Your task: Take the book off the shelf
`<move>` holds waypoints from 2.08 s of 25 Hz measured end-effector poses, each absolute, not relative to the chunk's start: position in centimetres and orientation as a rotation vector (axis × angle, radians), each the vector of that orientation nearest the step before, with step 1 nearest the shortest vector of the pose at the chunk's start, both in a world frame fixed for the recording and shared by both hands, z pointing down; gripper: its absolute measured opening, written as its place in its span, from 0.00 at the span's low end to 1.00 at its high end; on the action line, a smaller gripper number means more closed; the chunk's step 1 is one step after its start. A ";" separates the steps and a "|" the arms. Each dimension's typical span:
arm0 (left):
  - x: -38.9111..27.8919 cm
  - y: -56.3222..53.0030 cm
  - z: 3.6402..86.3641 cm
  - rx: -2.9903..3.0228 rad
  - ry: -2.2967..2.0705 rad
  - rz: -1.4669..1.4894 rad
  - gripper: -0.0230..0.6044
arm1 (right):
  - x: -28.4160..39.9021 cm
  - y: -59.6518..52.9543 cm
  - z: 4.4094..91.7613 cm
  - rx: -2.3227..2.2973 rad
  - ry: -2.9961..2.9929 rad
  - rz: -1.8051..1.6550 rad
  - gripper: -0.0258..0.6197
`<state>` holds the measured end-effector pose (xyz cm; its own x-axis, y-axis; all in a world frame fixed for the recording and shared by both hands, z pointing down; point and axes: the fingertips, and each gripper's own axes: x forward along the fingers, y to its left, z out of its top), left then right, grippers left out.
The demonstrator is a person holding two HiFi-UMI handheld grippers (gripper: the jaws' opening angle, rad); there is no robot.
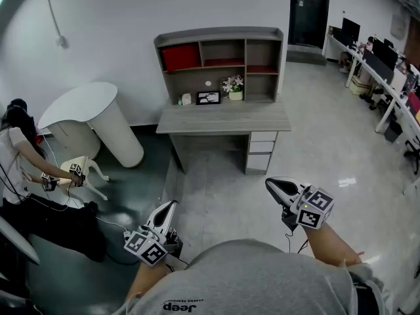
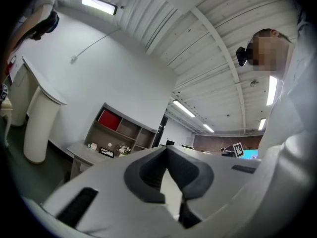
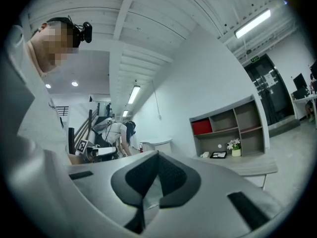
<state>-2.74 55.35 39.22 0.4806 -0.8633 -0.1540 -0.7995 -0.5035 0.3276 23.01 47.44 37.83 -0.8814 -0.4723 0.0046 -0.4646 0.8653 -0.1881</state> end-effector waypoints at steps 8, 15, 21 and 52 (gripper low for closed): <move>-2.2 53.9 39.6 2.509 -1.432 -0.436 0.06 | 23.8 45.8 37.8 -0.789 2.968 -0.274 0.03; 1.5 51.8 39.2 2.510 -1.436 -0.429 0.06 | 26.8 44.7 37.5 -0.752 3.000 -0.217 0.03; 7.3 50.1 39.2 2.510 -1.437 -0.430 0.06 | 31.9 43.3 37.5 -0.699 3.022 -0.205 0.04; 10.7 39.6 41.9 2.535 -1.311 -0.393 0.06 | 34.6 34.9 41.6 -0.753 3.079 -0.215 0.04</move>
